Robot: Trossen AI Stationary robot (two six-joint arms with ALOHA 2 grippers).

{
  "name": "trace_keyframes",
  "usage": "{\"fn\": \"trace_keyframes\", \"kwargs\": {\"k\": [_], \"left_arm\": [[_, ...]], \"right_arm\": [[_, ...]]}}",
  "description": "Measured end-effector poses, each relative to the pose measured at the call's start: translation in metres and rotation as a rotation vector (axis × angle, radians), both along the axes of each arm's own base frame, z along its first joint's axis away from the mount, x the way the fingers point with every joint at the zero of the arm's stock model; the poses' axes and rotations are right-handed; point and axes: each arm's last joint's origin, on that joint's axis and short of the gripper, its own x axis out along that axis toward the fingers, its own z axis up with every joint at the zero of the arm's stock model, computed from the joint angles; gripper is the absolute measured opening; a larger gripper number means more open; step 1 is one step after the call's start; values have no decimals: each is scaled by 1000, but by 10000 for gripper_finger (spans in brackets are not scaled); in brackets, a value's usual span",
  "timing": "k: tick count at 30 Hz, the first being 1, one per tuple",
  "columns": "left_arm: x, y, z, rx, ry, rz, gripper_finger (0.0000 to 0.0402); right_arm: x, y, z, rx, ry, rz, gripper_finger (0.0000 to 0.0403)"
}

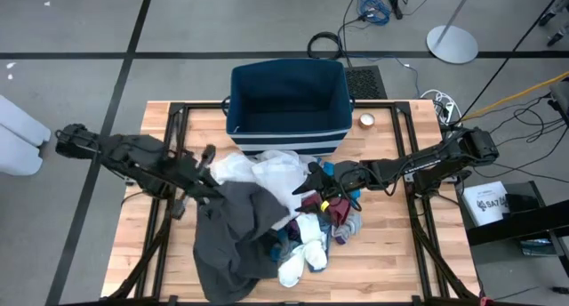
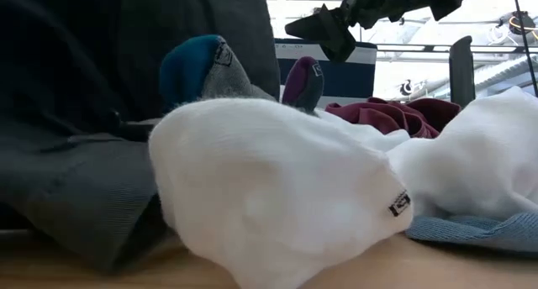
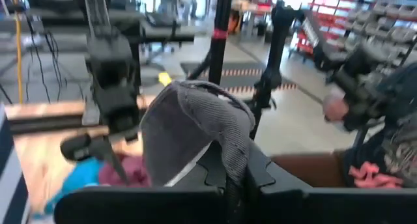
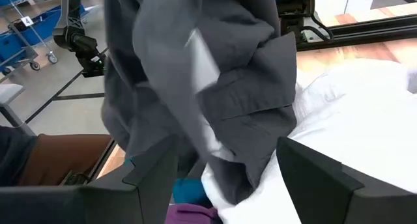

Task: Sort clothes
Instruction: Put the black shorts into the blue laundry organizer

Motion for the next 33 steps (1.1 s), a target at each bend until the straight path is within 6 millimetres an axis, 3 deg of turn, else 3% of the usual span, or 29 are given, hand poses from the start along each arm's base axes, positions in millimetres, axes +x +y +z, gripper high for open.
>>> {"fn": "trace_keyframes", "kwargs": {"k": [11, 18, 33], "left_arm": [[-23, 5, 60, -78, -359, -99, 13], [-32, 8, 83, -70, -592, -83, 14], [-48, 20, 133, -28, -972, 228, 15]], "right_arm": [[0, 0, 0, 0, 0, 0, 247], [0, 0, 0, -1, 0, 0, 247], [2, 0, 3, 6, -44, 0, 247]]}}
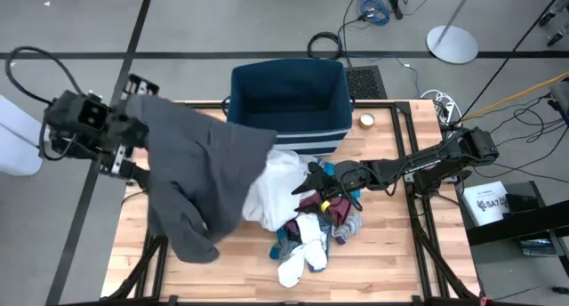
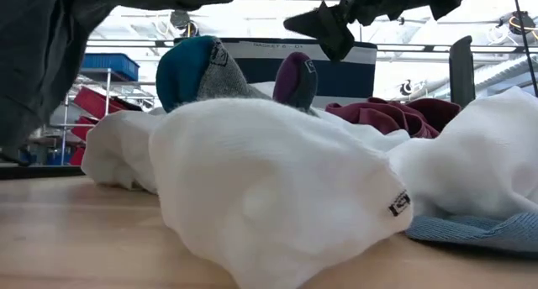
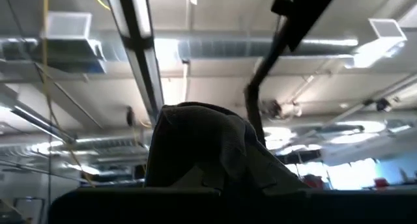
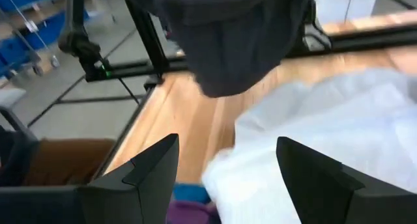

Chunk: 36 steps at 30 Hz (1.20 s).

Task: Sort clothes
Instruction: Put the black shorts into the blue laundry organizer

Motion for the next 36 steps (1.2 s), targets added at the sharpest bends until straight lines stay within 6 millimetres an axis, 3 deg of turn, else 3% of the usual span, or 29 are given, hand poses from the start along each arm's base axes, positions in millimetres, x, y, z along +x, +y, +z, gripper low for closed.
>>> {"fn": "trace_keyframes", "kwargs": {"k": [8, 14, 18, 27, 32, 36], "left_arm": [[20, -6, 33, -14, -73, 18, 15], [51, -11, 52, -1, -68, 42, 15], [71, -8, 60, 13, -31, 84, 15], [83, 6, 71, 48, -8, 142, 15], [71, 15, 80, 33, -55, 178, 15], [69, 17, 82, 34, -50, 184, 15]], "right_arm": [[21, 3, -10, 22, -153, -4, 247], [39, 7, -17, -16, -318, -70, 247], [55, 22, -16, -61, -350, -23, 247], [85, 63, -11, -146, -172, 127, 247], [89, 64, -5, -177, 46, 208, 247], [92, 64, 3, -197, 23, 202, 247]]}}
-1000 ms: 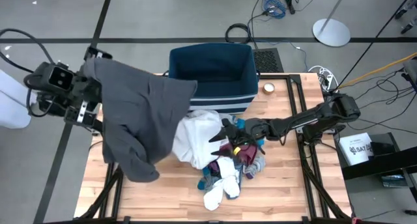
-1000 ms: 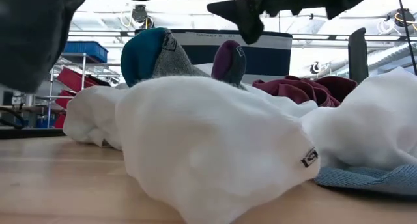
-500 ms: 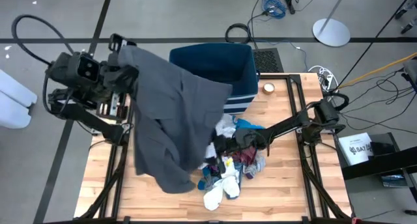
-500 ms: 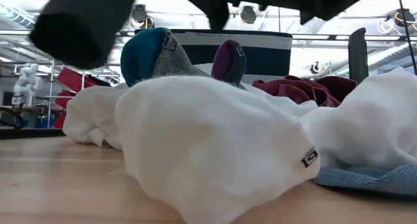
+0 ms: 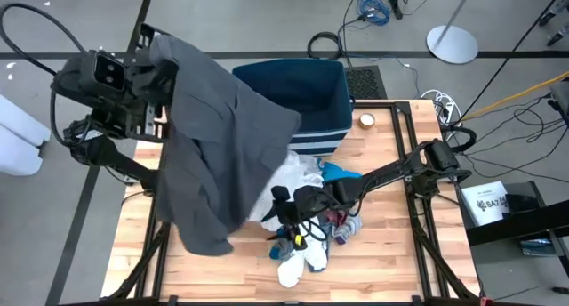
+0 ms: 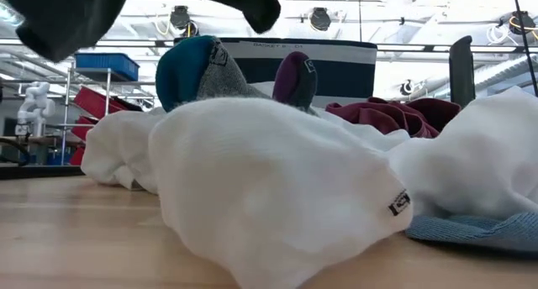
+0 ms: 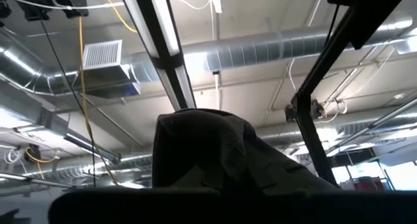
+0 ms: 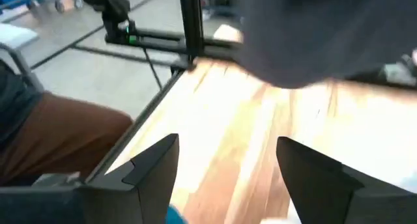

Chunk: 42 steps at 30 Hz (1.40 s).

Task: Sort clothes
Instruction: Put the black shorts into the blue laundry organizer

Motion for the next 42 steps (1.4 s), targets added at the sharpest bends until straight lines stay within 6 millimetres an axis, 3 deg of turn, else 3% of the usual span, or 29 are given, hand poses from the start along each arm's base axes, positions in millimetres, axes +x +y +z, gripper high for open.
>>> {"fn": "trace_keyframes", "kwargs": {"k": [7, 15, 24, 35, 42], "left_arm": [[3, -1, -1, 11, 14, -9, 15], [6, -1, -4, 12, 52, -11, 15], [6, -1, -4, 14, 58, -13, 15], [7, -2, -5, -10, 72, -55, 15], [8, -2, -6, -9, 84, -56, 15]], "right_arm": [[6, -3, 13, -29, -160, -244, 247], [6, -9, 12, -75, -165, -455, 247], [-2, -7, 5, -257, -116, -715, 247], [-12, -3, -10, -307, 34, -725, 247], [-17, -18, 2, -271, 68, -732, 247]]}}
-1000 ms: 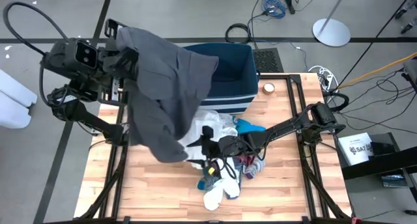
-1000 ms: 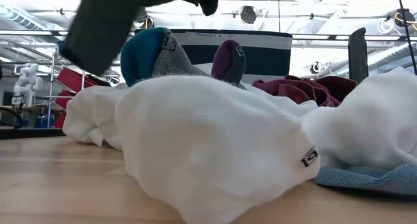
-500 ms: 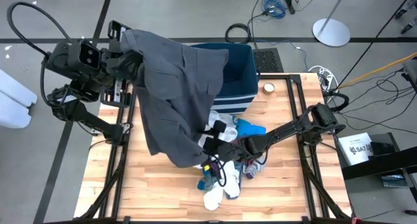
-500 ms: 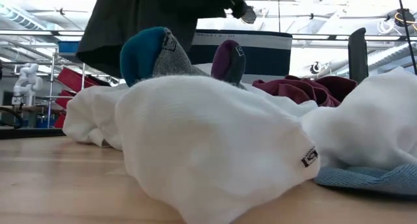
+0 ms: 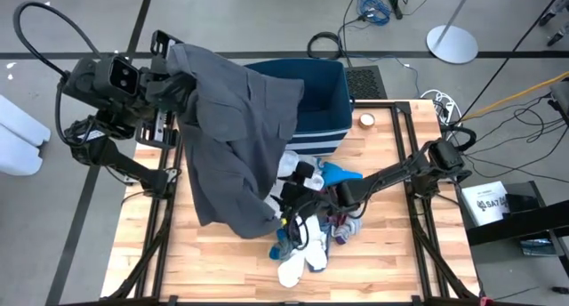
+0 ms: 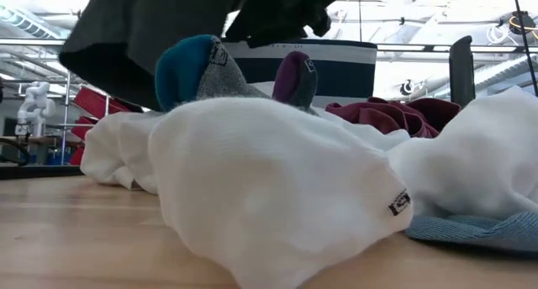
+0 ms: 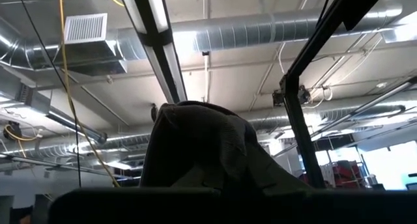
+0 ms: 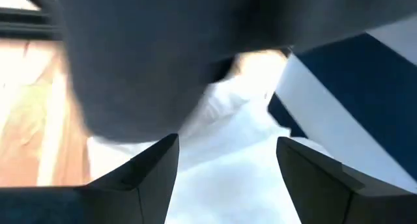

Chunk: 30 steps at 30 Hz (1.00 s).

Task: Sort clothes
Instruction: Put the black shorts into the blue laundry organizer

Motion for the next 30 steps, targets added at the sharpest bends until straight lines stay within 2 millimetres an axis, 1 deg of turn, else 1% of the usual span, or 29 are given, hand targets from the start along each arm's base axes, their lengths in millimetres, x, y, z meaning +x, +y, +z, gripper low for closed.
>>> {"fn": "trace_keyframes", "kwargs": {"k": [5, 9, 12, 17, 19, 25, 28, 30], "left_arm": [[0, 0, 0, 1, 5, 0, 15], [1, -1, -1, 12, 9, -11, 15], [1, -1, -1, 15, 8, -14, 15], [1, -1, -1, 15, 9, -14, 15], [1, -1, -1, 15, 10, -14, 15], [1, -1, -1, 15, 9, -14, 15], [1, -1, -1, 15, 10, -13, 15], [1, 0, -1, 16, 12, -12, 15]], "right_arm": [[8, -2, 10, 137, -84, 204, 247], [9, 0, 8, 224, -50, 370, 247], [9, 2, 9, 256, -51, 435, 247], [12, 1, 15, 228, -131, 397, 247], [14, 1, 20, 224, -176, 407, 247], [15, 1, 25, 206, -239, 375, 247], [20, 0, 24, 213, -282, 358, 247], [25, -1, 18, 232, -313, 327, 245]]}}
